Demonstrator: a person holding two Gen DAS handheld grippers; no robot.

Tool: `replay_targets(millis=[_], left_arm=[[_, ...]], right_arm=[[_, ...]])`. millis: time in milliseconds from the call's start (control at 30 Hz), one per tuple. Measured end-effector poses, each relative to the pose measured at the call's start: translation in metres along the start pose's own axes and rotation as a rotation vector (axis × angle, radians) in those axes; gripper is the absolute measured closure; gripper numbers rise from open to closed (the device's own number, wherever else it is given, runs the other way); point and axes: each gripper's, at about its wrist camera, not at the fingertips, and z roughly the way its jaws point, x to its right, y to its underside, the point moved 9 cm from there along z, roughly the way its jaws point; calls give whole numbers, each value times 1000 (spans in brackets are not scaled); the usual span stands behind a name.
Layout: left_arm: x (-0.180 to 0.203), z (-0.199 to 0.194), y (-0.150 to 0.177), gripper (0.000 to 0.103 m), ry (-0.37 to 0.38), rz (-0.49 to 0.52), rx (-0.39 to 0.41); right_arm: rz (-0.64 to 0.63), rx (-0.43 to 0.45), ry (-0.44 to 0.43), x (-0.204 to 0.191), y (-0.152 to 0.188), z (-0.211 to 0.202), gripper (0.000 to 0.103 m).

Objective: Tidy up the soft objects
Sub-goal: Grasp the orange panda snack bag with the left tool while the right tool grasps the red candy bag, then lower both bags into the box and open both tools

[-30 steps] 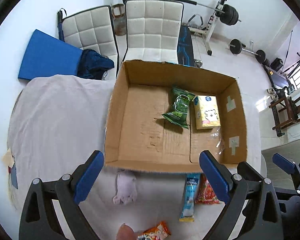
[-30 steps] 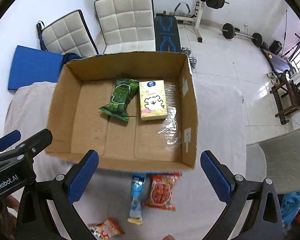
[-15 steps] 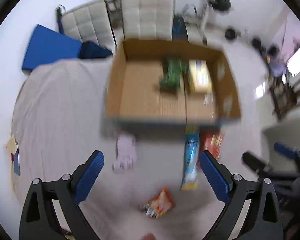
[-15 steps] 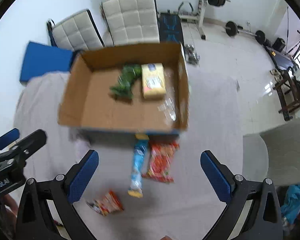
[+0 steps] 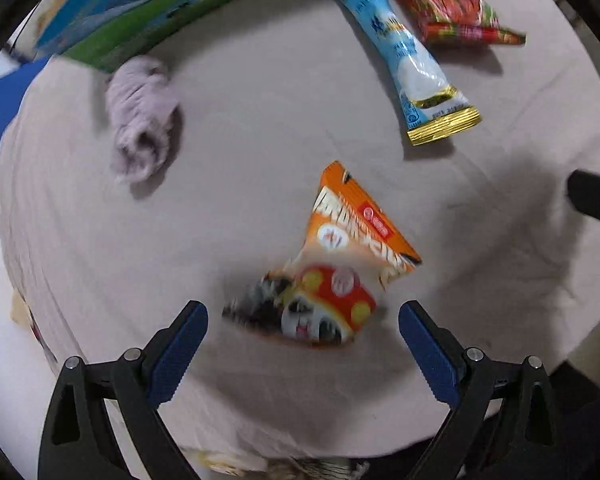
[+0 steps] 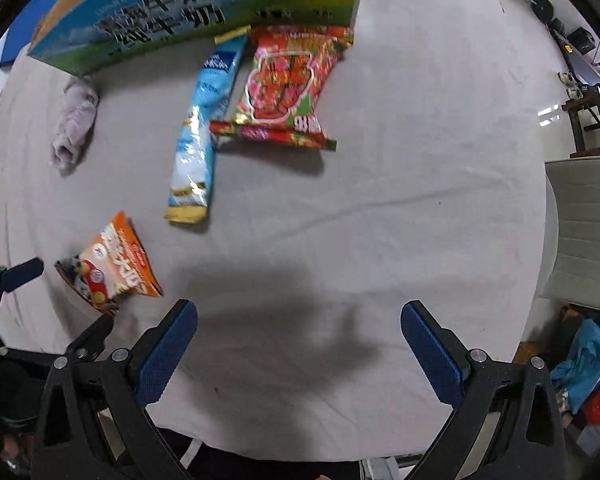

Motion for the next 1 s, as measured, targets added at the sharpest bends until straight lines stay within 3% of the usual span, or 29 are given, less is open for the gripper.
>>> replay_targets(millis=[100, 233, 267, 400, 567, 667, 733, 800, 833, 867, 1000], left_arm=[[3, 10, -13, 9, -20, 26, 9], [3, 12, -26, 52, 37, 7, -21], [0, 9, -30, 56, 56, -20, -22], [-20, -1, -48, 58, 163, -197, -10], [-49, 6, -60, 58, 399, -540, -39], [-56, 13, -62, 58, 486, -651, -64], [-55, 17, -63, 58, 513, -674, -77], [-52, 21, -62, 58, 516, -654, -81], [-50, 21, -62, 58, 513, -642, -82], [-55, 24, -55, 58, 512, -629, -82], [-45, 23, -52, 58, 485, -572, -84]], right_arm=[[1, 7, 1, 3, -3, 1, 0], [20, 18, -8, 7, -14, -3, 0], [30, 22, -17, 8, -18, -5, 0], [95, 40, -63, 14, -43, -12, 0], [216, 36, -131, 18, -89, -5, 0], [278, 7, -162, 17, -113, 10, 1], [300, -14, -149, 19, -123, 23, 10], [305, -48, -142, 20, -127, 34, 26], [301, -70, -136, 20, -127, 42, 42], [295, -75, -142, 20, -125, 43, 48], [196, -109, -60, 19, -99, 45, 50]])
